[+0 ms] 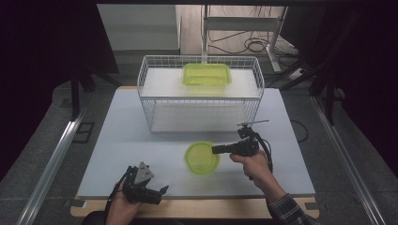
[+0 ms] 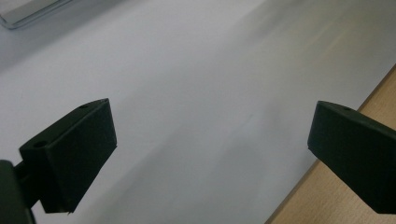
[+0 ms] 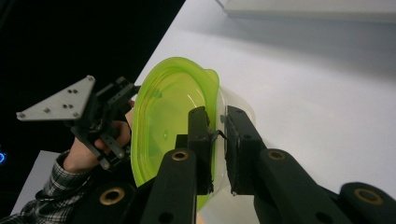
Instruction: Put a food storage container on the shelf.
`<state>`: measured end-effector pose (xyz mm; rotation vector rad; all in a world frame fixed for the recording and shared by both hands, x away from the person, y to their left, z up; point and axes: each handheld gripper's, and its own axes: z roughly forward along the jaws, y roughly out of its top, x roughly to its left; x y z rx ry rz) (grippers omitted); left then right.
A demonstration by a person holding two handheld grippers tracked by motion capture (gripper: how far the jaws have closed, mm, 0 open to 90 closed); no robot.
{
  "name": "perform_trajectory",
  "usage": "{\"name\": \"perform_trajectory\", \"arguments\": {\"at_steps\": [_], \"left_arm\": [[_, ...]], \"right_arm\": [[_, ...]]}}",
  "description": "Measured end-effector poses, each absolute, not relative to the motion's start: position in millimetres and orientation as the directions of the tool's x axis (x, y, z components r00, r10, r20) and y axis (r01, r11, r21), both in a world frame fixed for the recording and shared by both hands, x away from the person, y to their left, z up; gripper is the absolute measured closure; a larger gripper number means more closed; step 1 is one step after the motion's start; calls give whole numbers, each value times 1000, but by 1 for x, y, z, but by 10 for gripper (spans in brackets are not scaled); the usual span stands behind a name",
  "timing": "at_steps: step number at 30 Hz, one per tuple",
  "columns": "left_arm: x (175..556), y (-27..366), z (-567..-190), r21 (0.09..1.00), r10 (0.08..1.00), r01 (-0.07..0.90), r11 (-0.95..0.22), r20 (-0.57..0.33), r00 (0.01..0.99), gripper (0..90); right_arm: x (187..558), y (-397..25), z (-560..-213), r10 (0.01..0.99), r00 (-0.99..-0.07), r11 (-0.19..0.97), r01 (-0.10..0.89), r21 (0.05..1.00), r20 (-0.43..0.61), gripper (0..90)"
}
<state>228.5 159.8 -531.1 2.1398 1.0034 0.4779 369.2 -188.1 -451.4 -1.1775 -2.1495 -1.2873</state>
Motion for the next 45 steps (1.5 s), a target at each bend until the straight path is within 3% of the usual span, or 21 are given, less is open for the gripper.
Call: {"name": "perform_trajectory", "arguments": {"at_steps": [45], "left_arm": [[230, 160, -532, 721, 779, 524, -453, 34, 626, 7]], "right_arm": [[395, -215, -359, 459, -582, 77, 779, 623, 671, 814]]}}
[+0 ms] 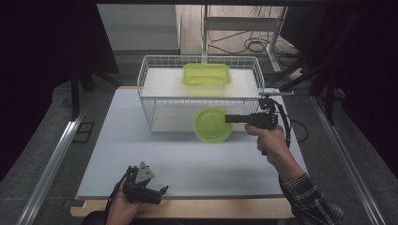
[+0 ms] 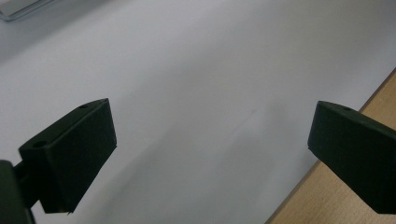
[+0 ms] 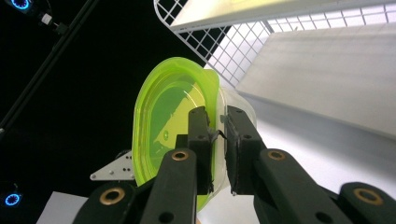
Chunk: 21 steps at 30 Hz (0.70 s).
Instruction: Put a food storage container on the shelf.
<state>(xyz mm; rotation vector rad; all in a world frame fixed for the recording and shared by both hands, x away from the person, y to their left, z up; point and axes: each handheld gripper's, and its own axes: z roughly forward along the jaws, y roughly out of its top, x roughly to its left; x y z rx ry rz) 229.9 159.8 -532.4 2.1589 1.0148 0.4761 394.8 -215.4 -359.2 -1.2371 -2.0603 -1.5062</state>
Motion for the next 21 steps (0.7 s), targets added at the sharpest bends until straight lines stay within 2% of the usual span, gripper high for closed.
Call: {"name": "perform_trajectory", "arguments": {"at_steps": [21], "left_arm": [[230, 162, -531, 736, 785, 527, -425, 10, 619, 0]], "right_arm": [[409, -215, -321, 478, -593, 33, 749, 661, 648, 813]]}}
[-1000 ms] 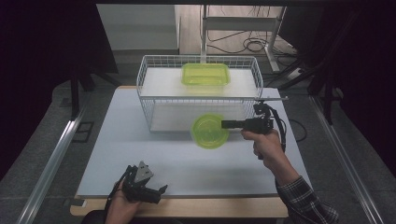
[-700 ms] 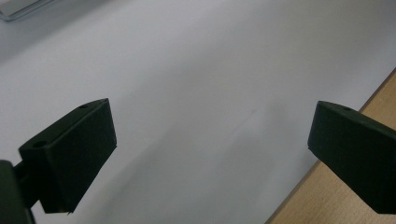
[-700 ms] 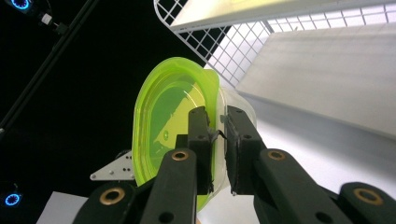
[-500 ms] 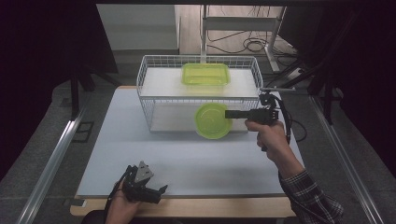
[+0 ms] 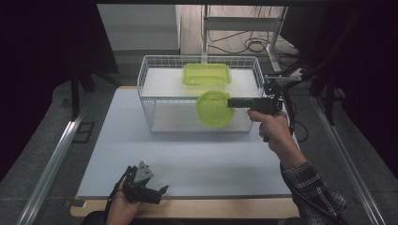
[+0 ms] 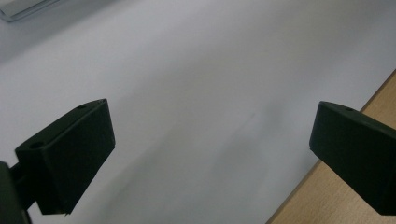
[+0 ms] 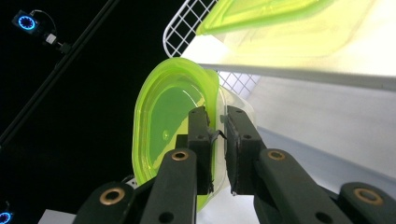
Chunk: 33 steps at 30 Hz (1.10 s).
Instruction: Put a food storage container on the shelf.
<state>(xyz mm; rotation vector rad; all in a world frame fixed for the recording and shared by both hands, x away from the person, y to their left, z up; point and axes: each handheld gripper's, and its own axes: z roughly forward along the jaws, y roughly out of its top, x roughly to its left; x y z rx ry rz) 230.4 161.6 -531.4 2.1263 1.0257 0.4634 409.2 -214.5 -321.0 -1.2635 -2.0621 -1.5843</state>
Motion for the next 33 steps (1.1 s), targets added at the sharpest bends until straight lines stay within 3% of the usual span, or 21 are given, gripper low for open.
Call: {"name": "perform_trajectory", "arguments": {"at_steps": [33], "left_arm": [[231, 163, -532, 735, 789, 537, -414, -4, 614, 0]], "right_arm": [[457, -191, -260, 553, -571, -59, 700, 712, 607, 813]]}}
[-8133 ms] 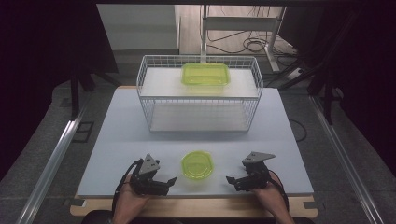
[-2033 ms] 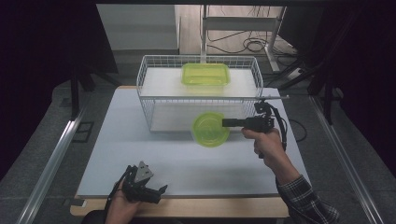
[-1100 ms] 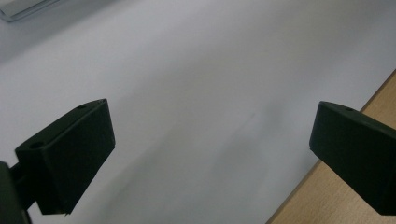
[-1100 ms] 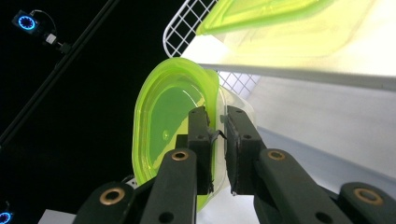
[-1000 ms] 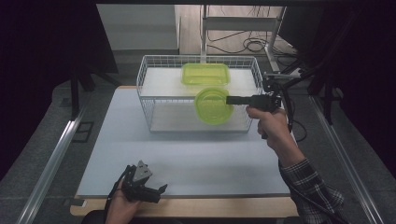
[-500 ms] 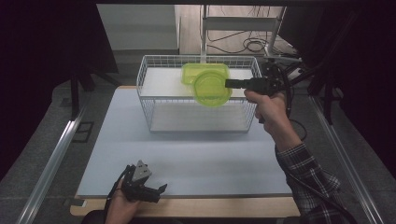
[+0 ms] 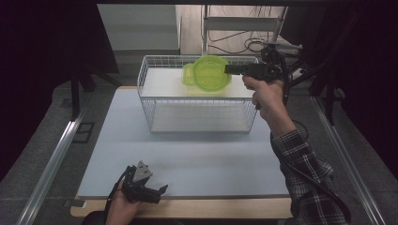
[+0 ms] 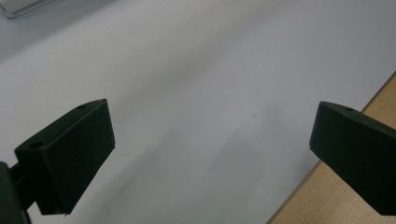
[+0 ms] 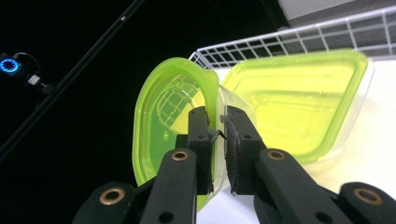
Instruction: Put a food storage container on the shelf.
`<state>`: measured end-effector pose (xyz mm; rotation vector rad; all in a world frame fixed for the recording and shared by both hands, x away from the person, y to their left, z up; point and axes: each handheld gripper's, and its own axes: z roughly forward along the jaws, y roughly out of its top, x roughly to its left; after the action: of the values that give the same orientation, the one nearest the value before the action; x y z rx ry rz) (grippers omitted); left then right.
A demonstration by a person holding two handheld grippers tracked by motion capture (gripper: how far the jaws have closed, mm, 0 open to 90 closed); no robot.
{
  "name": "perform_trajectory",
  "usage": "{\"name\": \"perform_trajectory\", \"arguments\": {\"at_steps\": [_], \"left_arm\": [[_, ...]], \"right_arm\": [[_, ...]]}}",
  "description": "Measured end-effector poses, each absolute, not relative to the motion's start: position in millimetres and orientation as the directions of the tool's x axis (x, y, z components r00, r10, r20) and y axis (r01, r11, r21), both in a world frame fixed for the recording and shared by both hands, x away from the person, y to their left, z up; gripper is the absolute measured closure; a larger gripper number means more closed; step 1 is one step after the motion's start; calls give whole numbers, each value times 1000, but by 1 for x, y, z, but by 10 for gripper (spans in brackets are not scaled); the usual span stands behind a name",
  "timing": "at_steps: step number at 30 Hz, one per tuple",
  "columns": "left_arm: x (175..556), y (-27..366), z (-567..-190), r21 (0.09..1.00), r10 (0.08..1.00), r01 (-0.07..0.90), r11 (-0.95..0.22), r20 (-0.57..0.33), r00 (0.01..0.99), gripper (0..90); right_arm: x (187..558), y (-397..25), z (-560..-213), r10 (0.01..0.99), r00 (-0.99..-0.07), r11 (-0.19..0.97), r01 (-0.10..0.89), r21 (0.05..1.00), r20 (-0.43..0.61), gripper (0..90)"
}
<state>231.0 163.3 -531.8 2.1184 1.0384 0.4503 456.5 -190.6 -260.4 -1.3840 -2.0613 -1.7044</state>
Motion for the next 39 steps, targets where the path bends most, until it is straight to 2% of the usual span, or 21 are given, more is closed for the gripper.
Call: {"name": "perform_trajectory", "arguments": {"at_steps": [16, 30, 39], "left_arm": [[231, 163, -533, 729, 786, 541, -419, -6, 618, 0], [232, 162, -533, 721, 785, 546, -427, -4, 620, 0], [232, 161, -534, 711, 781, 549, -438, -1, 625, 0]], "right_arm": [[482, -174, -249, 619, -533, -79, 689, 721, 577, 813], [498, -166, -259, 660, -475, -108, 707, 699, 583, 802], [499, -160, -259, 738, -444, -92, 680, 728, 508, 761]]}}
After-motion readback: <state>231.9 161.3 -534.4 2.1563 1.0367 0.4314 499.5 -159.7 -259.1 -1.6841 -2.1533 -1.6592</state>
